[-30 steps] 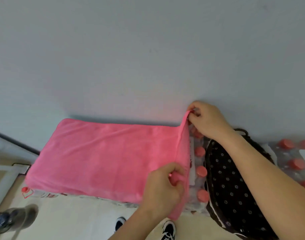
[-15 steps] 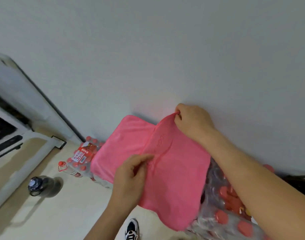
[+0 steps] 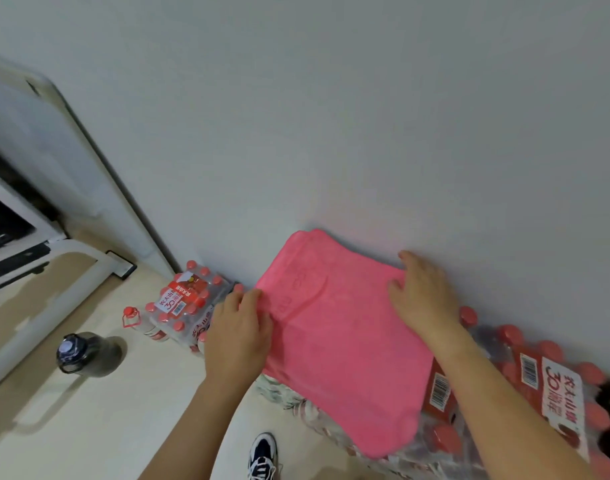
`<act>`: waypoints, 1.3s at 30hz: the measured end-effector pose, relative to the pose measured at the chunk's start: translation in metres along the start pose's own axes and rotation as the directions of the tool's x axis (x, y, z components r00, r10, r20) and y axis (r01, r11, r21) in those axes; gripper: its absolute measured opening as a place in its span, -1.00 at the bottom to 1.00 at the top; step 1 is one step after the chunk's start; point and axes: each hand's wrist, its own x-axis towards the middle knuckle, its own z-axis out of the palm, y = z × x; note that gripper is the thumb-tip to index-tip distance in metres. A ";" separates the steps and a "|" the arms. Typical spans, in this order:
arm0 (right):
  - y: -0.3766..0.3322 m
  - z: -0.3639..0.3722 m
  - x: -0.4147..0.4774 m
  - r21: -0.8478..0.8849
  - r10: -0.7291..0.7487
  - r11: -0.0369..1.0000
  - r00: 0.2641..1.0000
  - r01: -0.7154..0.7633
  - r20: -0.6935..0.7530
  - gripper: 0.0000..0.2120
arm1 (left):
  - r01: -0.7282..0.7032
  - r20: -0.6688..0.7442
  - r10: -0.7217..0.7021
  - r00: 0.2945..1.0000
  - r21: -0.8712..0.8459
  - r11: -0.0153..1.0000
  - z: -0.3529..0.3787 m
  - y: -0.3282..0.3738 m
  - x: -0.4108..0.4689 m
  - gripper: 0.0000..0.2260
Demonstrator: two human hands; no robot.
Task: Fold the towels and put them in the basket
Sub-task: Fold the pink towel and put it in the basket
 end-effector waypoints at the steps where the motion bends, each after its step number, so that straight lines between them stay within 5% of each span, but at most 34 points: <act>1: 0.017 -0.002 -0.007 0.014 0.096 0.995 0.995 -0.096 -0.011 -0.49 | 0.024 -0.001 -0.024 1.000 0.024 0.999 0.002 -0.004 0.002 -0.66; 4: 0.051 0.002 -0.015 0.140 0.315 0.938 0.949 -0.316 0.032 -0.46 | 0.140 0.087 -0.139 0.986 -0.011 0.990 0.003 -0.011 0.012 -0.53; 8: 0.054 0.009 -0.013 0.358 0.378 0.843 0.915 -0.402 0.139 -0.45 | 0.137 0.048 -0.137 0.989 0.004 0.991 0.000 0.003 0.015 -0.64; 16: 0.048 0.005 -0.017 0.484 0.234 0.853 0.972 -0.198 -0.016 -0.93 | -0.033 0.048 0.038 0.998 -0.089 0.995 -0.005 0.017 0.017 -0.71; 21: 0.067 -0.019 -0.025 0.493 0.242 0.850 0.969 -0.182 -0.058 -0.81 | 0.117 0.183 -0.033 0.983 -0.469 0.876 -0.024 0.018 0.018 -0.72; 25: 0.089 -0.034 -0.036 0.173 0.242 0.946 0.953 -0.274 0.182 -0.50 | 0.046 0.276 0.032 0.961 -0.272 0.961 -0.022 0.015 0.011 -0.62; 28: 0.080 -0.042 -0.039 -0.064 0.205 0.978 0.973 -0.199 0.105 -0.56 | -0.038 0.274 0.042 0.961 -0.020 0.999 -0.019 0.016 0.007 -0.67; 33: -0.001 -0.021 -0.007 0.237 -0.124 0.966 0.989 0.101 0.082 -0.73 | -0.127 0.110 0.121 0.986 0.048 0.991 -0.011 0.026 0.023 -0.74; 39: -0.063 0.034 0.046 0.078 -0.196 0.979 0.971 0.187 0.136 -0.58 | -0.207 0.167 0.202 0.965 0.017 0.978 0.017 0.057 0.077 -0.67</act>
